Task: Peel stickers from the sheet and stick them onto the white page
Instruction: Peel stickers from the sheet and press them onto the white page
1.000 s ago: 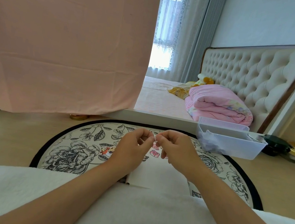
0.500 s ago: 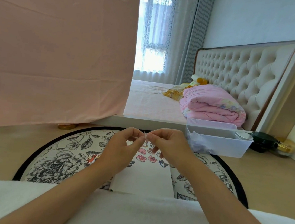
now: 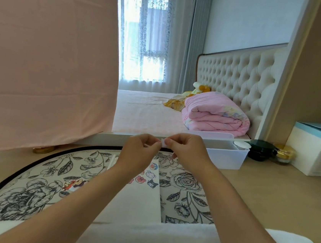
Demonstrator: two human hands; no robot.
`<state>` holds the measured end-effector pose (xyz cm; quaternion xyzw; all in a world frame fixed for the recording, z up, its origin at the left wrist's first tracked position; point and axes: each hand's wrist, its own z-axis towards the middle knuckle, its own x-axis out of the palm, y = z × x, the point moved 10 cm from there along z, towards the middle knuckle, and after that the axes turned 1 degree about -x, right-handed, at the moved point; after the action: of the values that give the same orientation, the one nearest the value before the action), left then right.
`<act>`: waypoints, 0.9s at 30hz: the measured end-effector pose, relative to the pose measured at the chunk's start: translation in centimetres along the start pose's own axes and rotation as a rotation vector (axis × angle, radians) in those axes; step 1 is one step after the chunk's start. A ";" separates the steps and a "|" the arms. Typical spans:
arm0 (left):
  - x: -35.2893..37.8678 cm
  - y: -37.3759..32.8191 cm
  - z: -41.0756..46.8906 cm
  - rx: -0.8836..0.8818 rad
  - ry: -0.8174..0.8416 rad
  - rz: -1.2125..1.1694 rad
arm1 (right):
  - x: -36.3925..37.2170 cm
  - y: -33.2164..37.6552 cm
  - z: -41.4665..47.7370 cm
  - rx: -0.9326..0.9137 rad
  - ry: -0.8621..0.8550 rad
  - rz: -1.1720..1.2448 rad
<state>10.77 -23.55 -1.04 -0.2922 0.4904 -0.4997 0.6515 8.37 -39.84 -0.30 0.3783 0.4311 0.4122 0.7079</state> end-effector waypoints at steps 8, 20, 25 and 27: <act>3.1 0.9 1.5 -0.036 0.082 0.078 | -8.0 -2.6 1.7 -0.004 -0.362 -0.343; 4.2 2.9 0.6 -0.088 0.173 0.080 | -8.1 -3.2 2.0 0.007 -0.307 -0.538; 1.9 2.9 0.2 -0.140 0.130 -0.027 | -1.0 1.1 0.8 -0.177 0.022 -0.458; 0.8 3.3 -0.3 -0.185 0.125 -0.069 | 1.6 2.2 -0.2 -0.231 0.134 -0.488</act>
<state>11.72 -23.19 -4.24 -0.3361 0.5639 -0.4914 0.5724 8.11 -37.50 1.10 0.1518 0.5054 0.3003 0.7946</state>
